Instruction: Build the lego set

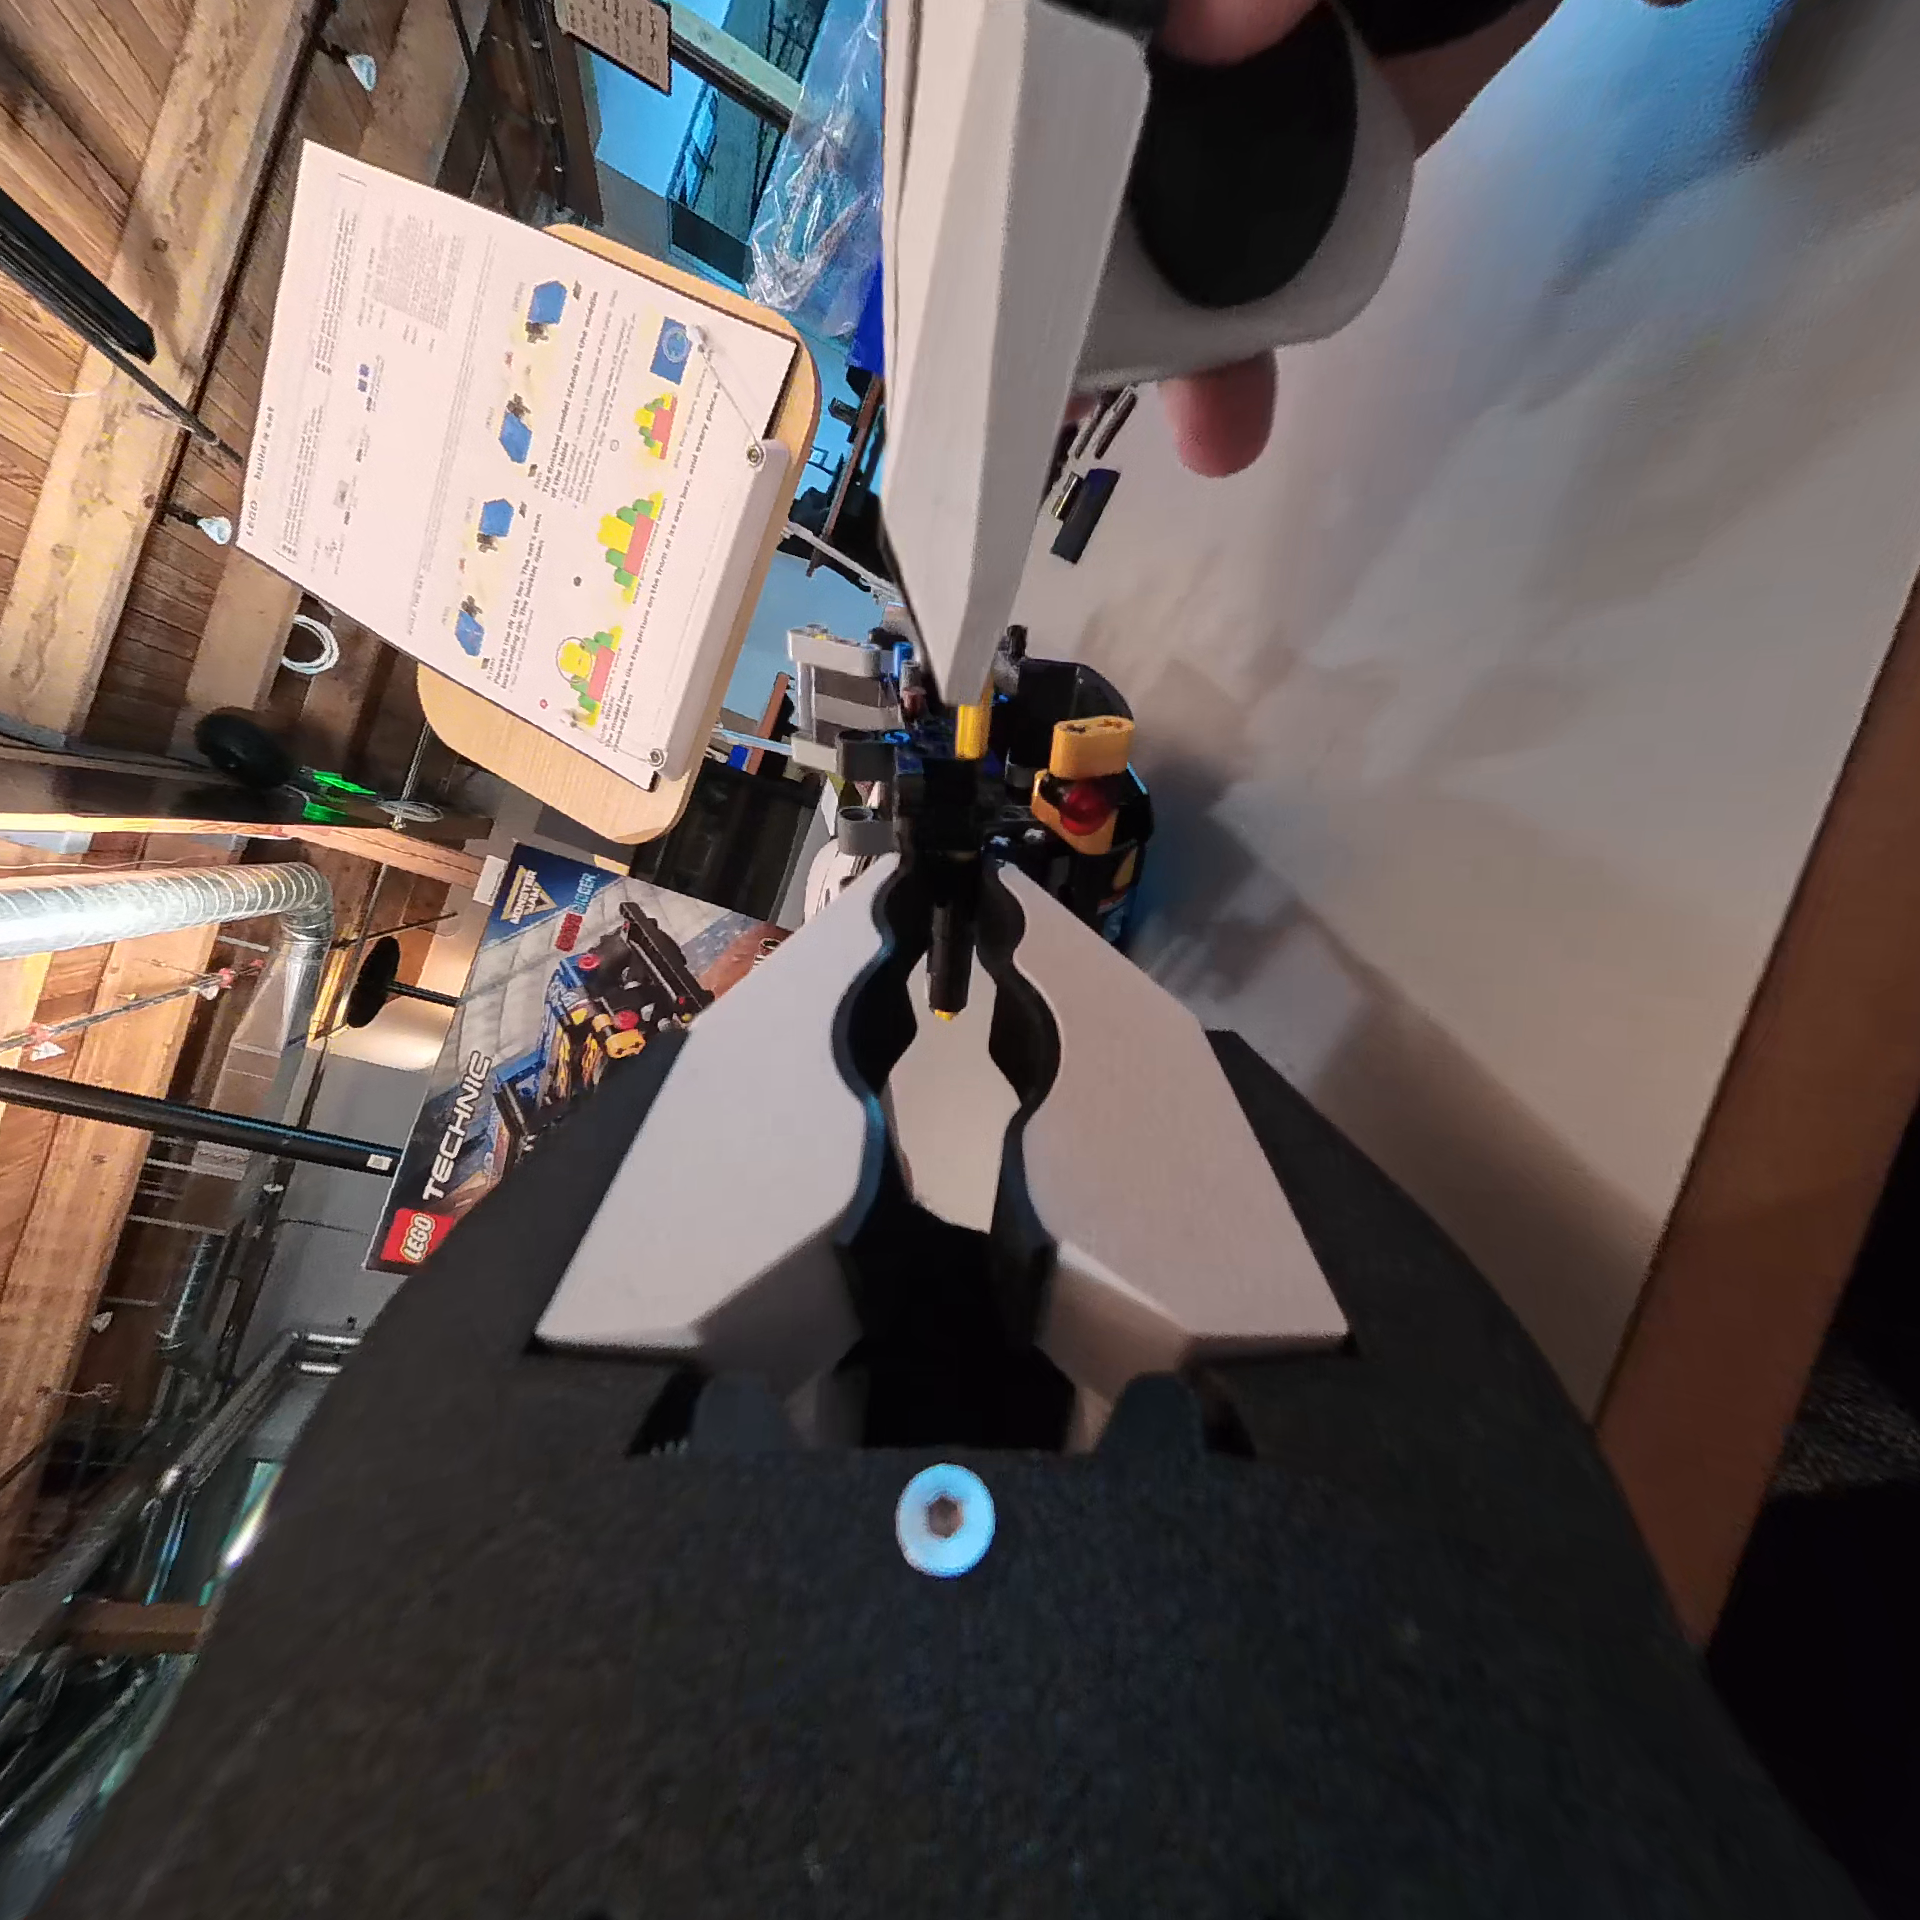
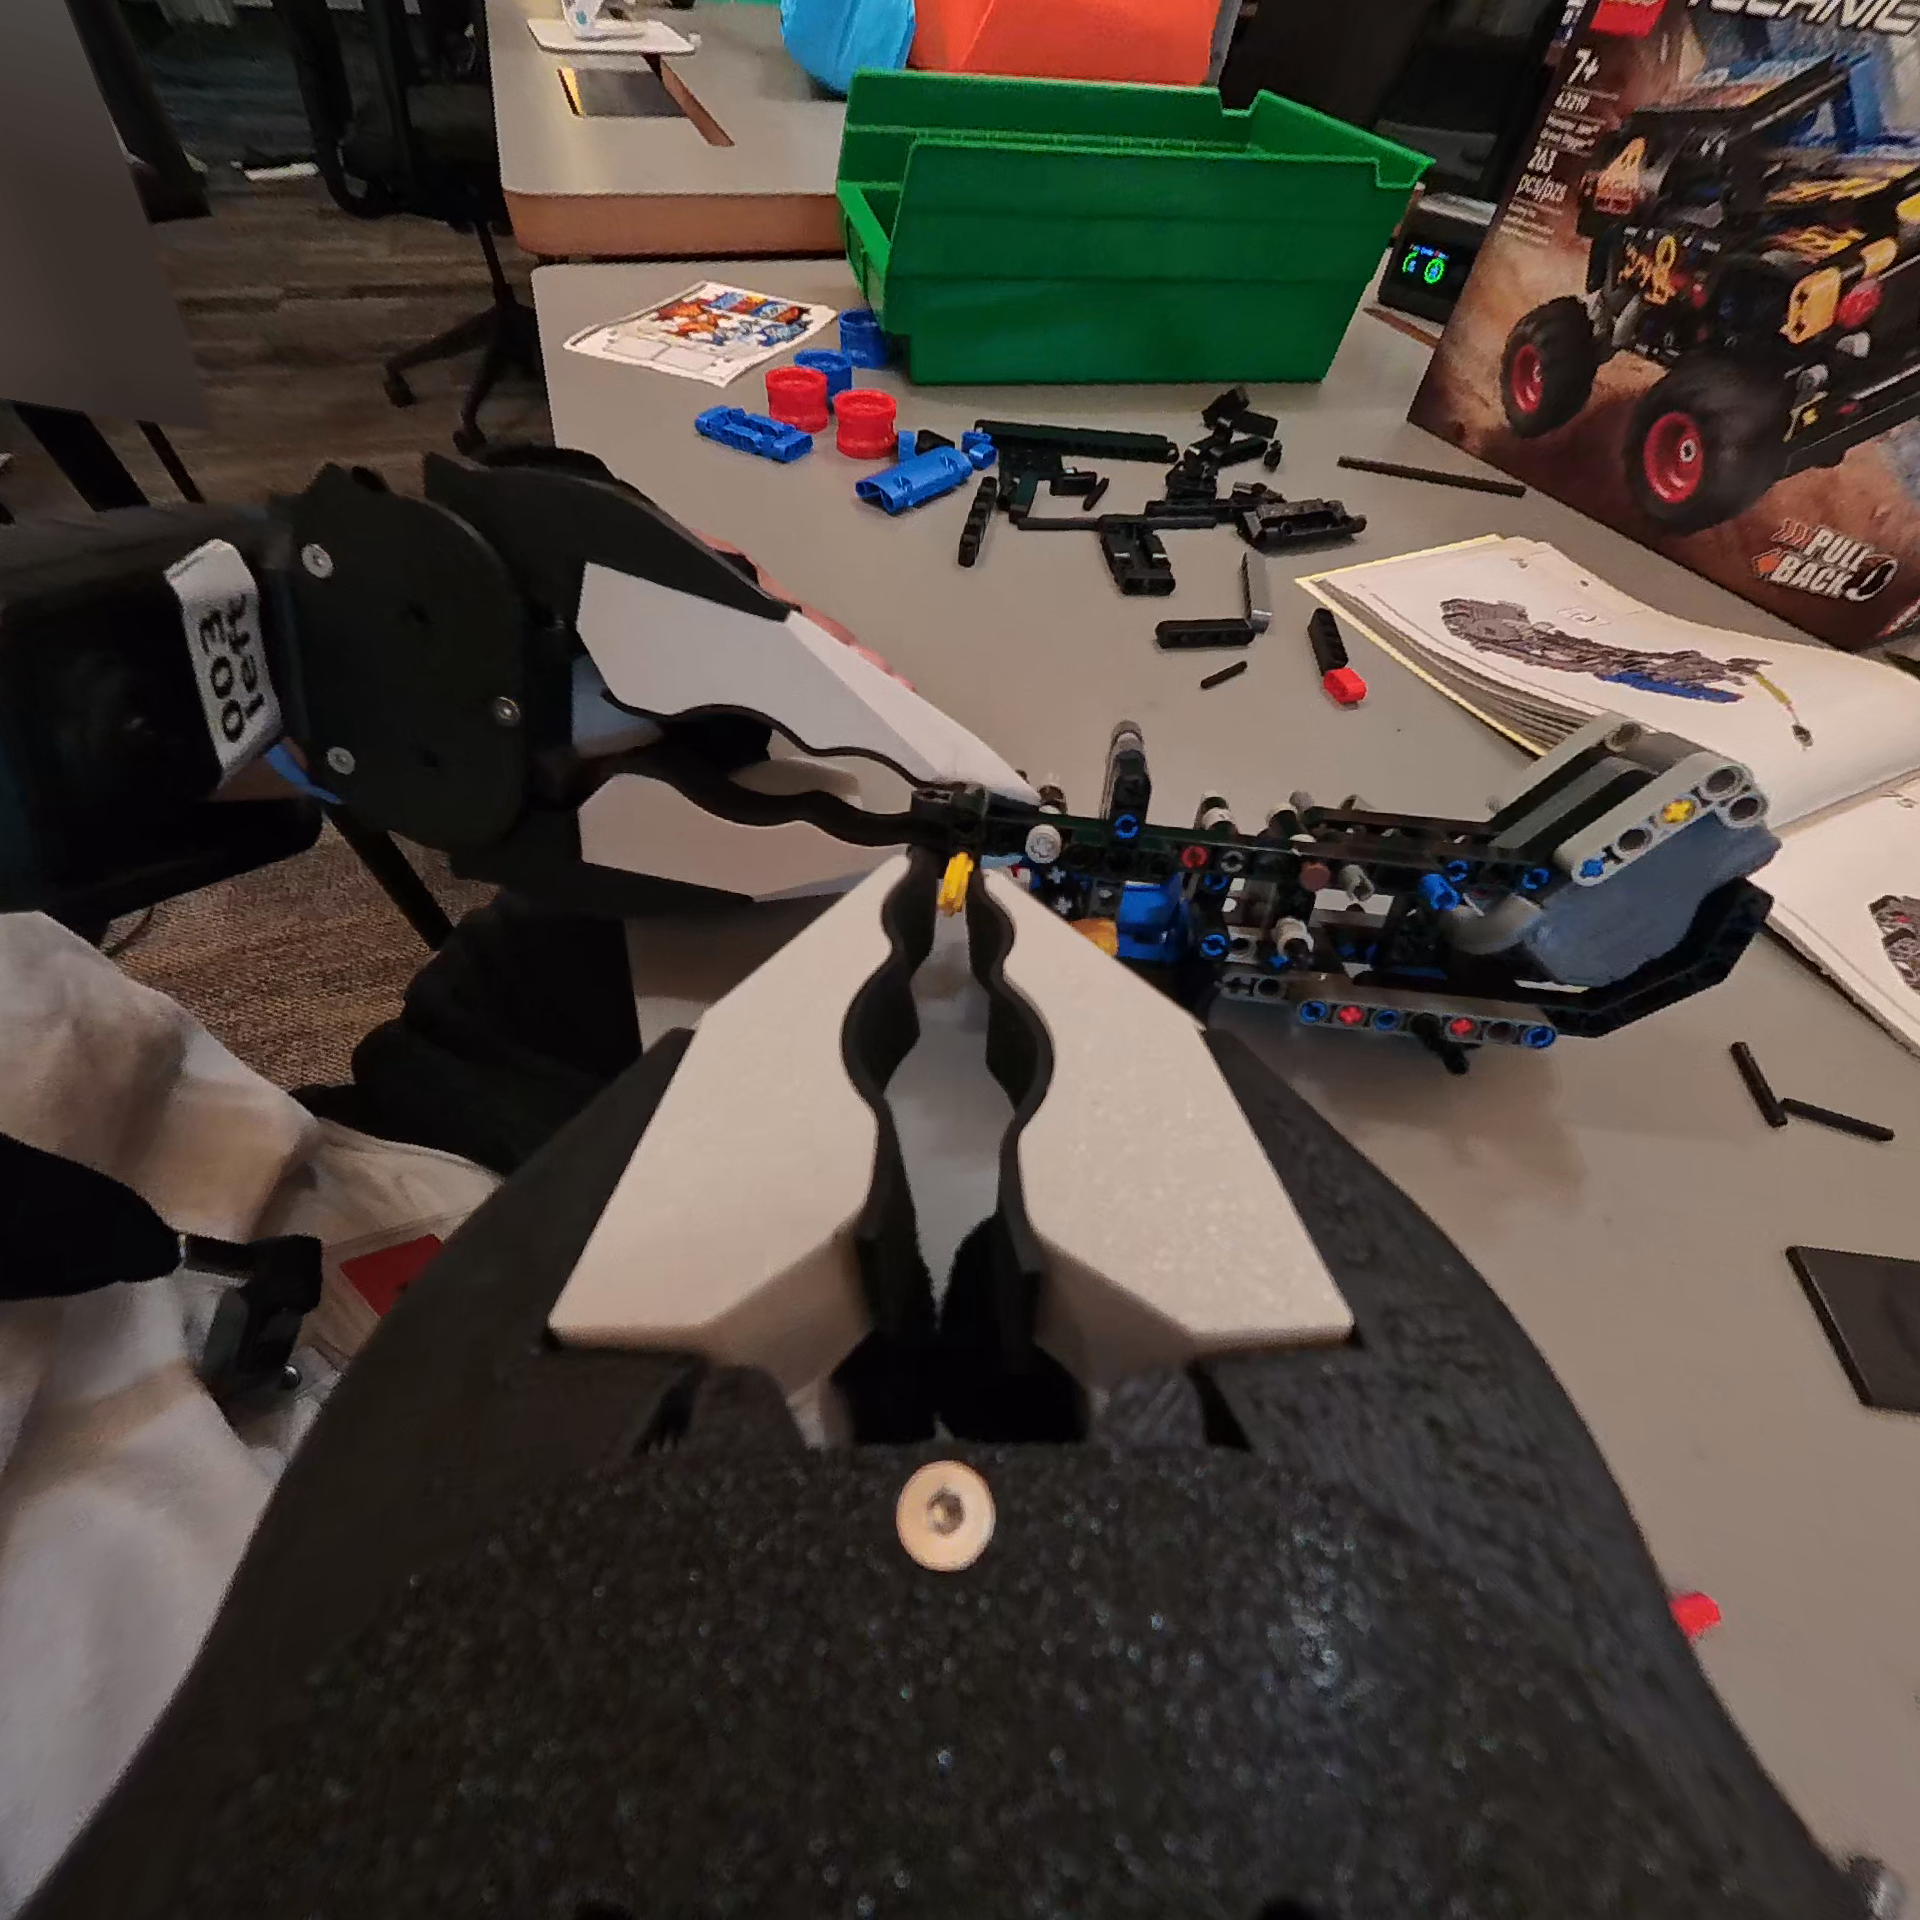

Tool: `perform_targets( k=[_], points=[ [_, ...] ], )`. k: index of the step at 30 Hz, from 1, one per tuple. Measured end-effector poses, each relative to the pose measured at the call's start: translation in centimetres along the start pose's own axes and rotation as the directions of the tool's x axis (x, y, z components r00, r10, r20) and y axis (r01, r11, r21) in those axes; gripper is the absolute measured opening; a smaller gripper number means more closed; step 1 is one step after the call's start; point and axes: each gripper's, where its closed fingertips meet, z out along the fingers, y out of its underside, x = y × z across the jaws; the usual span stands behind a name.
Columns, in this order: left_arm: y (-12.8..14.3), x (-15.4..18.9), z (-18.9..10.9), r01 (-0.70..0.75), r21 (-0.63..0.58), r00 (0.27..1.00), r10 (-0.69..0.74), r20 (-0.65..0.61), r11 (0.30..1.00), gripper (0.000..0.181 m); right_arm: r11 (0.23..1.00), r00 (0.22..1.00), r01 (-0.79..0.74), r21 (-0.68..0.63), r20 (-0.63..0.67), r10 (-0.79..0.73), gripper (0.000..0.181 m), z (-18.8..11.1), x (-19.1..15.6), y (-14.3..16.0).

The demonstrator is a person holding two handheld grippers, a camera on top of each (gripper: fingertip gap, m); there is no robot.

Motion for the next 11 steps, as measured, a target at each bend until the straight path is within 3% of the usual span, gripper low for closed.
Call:
perform_targets(
  k=[11],
  points=[
    [-0.14, 0.17, 0.06, -0.010, 0.004, 1.000, 0.010, -0.003, 1.000, 0.007, 1.000, 0.999, 0.027, -0.005, -0.035, -0.027, 0.004, -0.07, 0.07, 0.46]
  ],
)
